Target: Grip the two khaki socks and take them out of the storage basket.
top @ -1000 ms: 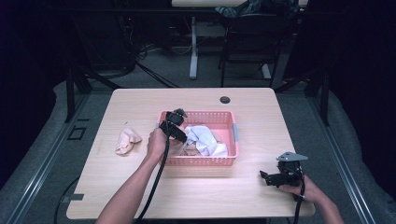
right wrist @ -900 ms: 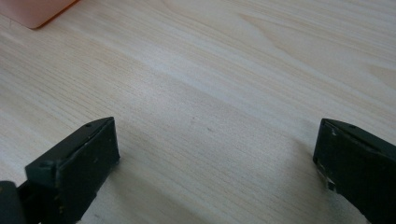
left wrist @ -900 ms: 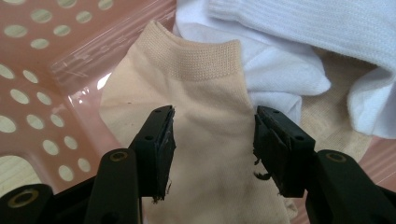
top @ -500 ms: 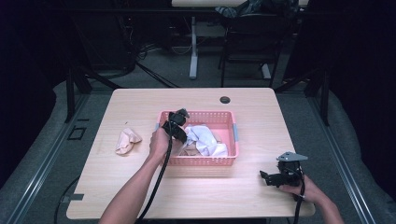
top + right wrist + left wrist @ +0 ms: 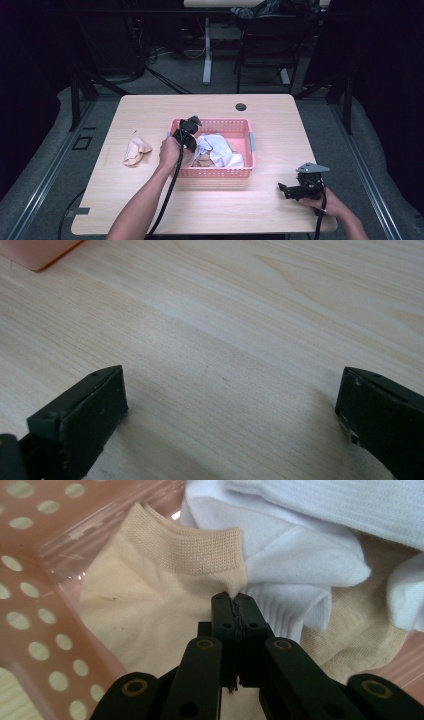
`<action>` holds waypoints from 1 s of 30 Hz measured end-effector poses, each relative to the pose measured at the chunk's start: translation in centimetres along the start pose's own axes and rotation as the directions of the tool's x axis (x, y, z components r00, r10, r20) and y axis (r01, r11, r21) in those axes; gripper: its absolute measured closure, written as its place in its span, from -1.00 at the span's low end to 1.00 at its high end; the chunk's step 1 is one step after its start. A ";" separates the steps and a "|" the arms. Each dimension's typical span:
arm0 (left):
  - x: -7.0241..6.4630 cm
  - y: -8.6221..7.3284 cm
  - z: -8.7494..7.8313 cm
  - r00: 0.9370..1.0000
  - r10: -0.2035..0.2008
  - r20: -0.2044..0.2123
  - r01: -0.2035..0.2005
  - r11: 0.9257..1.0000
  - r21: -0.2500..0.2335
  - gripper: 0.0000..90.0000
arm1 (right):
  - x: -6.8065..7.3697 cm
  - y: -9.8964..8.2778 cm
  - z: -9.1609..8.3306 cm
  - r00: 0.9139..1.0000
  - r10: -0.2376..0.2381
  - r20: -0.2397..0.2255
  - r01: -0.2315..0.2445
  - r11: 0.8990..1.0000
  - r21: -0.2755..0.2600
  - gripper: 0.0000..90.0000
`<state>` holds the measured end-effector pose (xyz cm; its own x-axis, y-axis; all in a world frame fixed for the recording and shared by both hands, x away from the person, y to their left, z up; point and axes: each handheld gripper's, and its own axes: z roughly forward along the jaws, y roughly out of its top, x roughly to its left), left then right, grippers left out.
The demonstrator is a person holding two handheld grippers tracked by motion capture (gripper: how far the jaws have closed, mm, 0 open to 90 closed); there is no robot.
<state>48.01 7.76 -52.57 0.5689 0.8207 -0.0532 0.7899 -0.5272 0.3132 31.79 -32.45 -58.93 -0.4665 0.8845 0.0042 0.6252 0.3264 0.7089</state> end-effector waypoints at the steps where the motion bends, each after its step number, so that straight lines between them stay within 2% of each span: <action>1: 0.1 0.0 -0.1 1.000 0.001 0.000 -0.001 1.000 -0.004 0.98 | 0.0 0.0 0.0 1.000 0.000 0.000 0.000 1.000 0.000 -1.00; 6: 0.5 -0.2 -1.4 1.000 0.012 -0.002 -0.012 0.999 -0.037 0.99 | 0.0 0.0 0.0 1.000 0.000 0.000 0.000 1.000 0.000 -1.00; 10: 0.7 -0.4 -2.9 1.000 0.021 0.004 -0.021 0.996 -0.083 0.99 | 0.0 0.0 0.0 1.000 0.000 0.000 0.000 1.000 0.000 -1.00; 14: 0.7 -0.6 -4.5 0.999 0.035 0.014 -0.033 0.991 -0.126 0.98 | 0.0 0.0 0.0 1.000 0.000 0.000 0.000 1.000 0.000 -1.00; 18: 0.8 -0.7 -6.2 0.999 0.037 0.028 -0.031 0.983 -0.182 0.98 | 0.0 0.0 0.0 1.000 0.000 0.000 0.000 1.000 0.000 -1.00; 30: 1.6 -1.0 -9.5 0.999 0.038 0.037 -0.028 0.970 -0.242 0.99 | 0.0 0.0 0.0 1.000 0.000 0.000 0.000 1.000 0.000 -1.00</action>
<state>45.99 11.66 -43.93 0.6063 0.7916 -0.0760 0.6949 -0.4808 0.5348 31.79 -32.44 -58.93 -0.4663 0.8846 0.0041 0.6252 0.3263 0.7090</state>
